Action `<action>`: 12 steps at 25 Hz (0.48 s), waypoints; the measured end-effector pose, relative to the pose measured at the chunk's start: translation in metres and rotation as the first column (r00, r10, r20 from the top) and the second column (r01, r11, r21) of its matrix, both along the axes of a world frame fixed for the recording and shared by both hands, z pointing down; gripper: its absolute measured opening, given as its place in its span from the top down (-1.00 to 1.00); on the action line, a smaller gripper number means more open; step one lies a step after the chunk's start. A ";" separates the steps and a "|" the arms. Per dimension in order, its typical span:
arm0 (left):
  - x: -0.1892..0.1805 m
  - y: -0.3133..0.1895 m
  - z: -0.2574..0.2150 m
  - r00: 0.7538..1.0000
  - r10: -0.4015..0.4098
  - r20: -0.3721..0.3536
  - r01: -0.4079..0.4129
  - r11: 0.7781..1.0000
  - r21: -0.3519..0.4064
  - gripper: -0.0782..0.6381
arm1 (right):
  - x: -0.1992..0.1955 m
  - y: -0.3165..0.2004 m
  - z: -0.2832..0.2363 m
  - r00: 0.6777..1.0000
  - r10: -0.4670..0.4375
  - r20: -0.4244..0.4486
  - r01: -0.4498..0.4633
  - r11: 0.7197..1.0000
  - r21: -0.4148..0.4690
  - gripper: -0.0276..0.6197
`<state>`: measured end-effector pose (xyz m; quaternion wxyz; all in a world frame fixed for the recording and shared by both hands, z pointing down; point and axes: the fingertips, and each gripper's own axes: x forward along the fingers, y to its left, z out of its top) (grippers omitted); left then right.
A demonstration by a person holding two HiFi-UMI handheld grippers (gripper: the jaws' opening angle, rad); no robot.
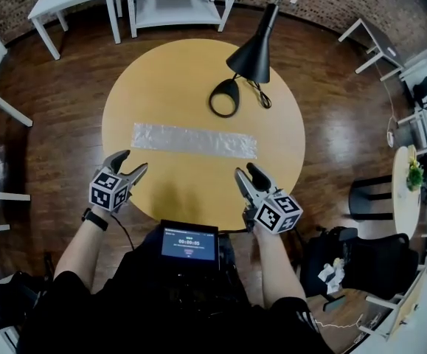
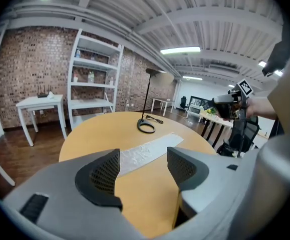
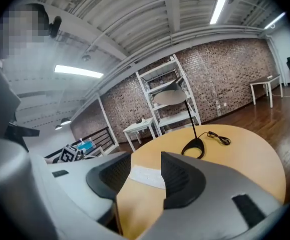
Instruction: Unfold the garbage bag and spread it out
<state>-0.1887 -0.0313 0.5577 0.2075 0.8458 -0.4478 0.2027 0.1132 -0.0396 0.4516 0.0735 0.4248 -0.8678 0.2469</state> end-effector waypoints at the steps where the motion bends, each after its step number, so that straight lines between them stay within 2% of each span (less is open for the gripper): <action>1: -0.003 -0.005 0.003 1.000 0.001 0.003 -0.001 1.000 -0.002 -0.04 | -0.001 -0.002 0.000 1.000 -0.001 -0.004 0.001 1.000 -0.001 0.33; 5: -0.015 -0.031 0.018 0.999 -0.002 0.035 0.002 1.000 -0.019 -0.01 | -0.007 -0.013 0.002 1.000 -0.012 -0.018 0.012 1.000 -0.005 0.33; 12: -0.032 -0.076 0.062 0.994 -0.018 0.109 0.028 0.995 -0.095 -0.01 | -0.021 -0.041 0.020 0.997 -0.071 -0.024 0.070 0.997 -0.020 0.33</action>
